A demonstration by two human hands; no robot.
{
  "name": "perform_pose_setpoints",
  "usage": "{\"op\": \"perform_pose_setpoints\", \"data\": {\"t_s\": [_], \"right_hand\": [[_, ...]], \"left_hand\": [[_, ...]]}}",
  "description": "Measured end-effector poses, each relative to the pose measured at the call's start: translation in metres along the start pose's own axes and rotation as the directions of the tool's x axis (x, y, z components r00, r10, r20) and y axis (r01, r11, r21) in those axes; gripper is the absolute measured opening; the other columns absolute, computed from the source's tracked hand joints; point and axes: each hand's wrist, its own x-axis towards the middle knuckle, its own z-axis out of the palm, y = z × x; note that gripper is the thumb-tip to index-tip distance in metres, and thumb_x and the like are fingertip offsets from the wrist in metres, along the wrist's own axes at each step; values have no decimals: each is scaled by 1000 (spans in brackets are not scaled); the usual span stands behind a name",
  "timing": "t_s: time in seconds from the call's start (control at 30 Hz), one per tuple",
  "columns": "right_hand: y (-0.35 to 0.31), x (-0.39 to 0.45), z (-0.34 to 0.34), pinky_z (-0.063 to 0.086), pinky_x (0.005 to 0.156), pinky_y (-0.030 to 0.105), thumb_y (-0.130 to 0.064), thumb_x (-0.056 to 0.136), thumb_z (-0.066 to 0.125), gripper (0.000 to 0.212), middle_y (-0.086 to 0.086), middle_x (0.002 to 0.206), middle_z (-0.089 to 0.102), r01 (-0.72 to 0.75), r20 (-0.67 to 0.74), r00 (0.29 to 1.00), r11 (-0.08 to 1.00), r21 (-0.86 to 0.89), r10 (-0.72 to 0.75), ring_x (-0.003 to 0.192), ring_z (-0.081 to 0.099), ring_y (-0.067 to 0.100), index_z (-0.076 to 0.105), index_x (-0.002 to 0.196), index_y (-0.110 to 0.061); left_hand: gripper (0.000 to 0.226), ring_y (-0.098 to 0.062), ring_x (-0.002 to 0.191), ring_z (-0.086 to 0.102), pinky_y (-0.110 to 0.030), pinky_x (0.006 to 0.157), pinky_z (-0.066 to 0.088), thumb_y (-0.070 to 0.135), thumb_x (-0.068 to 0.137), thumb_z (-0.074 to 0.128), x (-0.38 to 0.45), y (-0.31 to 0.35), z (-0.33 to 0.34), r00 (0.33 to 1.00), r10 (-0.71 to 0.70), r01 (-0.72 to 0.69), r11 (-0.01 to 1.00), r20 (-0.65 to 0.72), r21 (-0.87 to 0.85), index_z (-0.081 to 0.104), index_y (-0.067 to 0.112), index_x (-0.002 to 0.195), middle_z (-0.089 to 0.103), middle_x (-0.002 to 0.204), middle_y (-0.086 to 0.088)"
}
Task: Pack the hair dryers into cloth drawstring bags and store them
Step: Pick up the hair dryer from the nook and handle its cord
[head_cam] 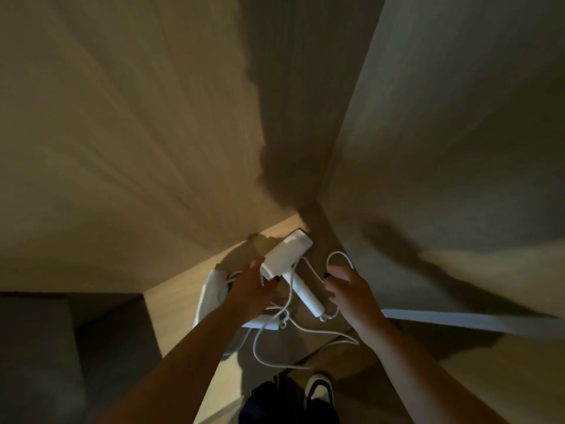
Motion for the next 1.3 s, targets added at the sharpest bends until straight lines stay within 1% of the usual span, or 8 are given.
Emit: {"op": "perform_pose_setpoints", "data": {"t_s": [0.13,0.27,0.37,0.5,0.8,0.93,1.1,1.3], "right_hand": [[18,36,19,47,100,46,-13,97,52,18,3,107,65,-87,-75,991,960,268,110,99,63,17,58,114,-20],[32,62,38,49,98,44,-9,96,53,16,-2,94,65,-83,-103,986,926,369,130,97,64,19,58,107,-20],[46,73,44,53,91,41,-9,95,55,18,-3,93,66,-94,-113,982,916,389,149,97,65,18,60,99,-26],[63,76,38,51,84,33,-7,97,50,20,-5,95,63,-117,-100,980,906,407,171,88,63,9,57,112,-18],[81,60,25,53,78,26,-9,97,53,22,-6,98,62,-143,-107,975,920,365,194,91,64,10,57,117,-17],[76,53,29,54,73,24,-8,94,56,24,3,109,64,-129,-112,978,931,342,176,94,66,13,58,117,-16],[57,42,31,54,90,38,-17,92,60,29,0,125,59,-61,-91,992,974,216,83,111,61,19,54,118,-28],[24,17,25,47,73,16,-19,92,63,44,-6,127,54,112,-21,994,994,7,-111,100,56,6,48,134,-23]], "left_hand": [[65,-22,118,51,-21,84,36,24,93,63,44,-18,20,999,-3,0,997,46,73,29,12,147,42,144,-9],[77,-27,138,37,-34,109,36,24,88,70,88,-30,41,998,45,-49,990,31,133,25,11,149,33,150,-8],[88,-29,136,38,-44,111,37,30,79,77,118,-44,57,998,51,-56,978,32,203,24,14,148,36,147,-8],[96,-31,136,38,-46,110,38,43,74,79,138,-53,68,996,70,-83,933,49,350,24,14,148,36,148,-10],[83,-31,122,52,-43,97,49,54,73,77,136,-56,64,999,-16,4,954,40,299,40,17,138,51,134,-9],[79,-29,121,53,-39,95,47,52,74,77,112,-47,50,999,-8,19,970,-48,243,44,18,137,56,131,-6],[74,-22,110,61,-31,84,49,52,69,82,72,-35,24,981,27,1,990,-190,144,52,22,129,62,120,-3],[72,-23,97,65,-36,81,55,54,68,80,11,-7,-9,927,33,-12,998,-375,57,51,26,127,65,112,0]]}}
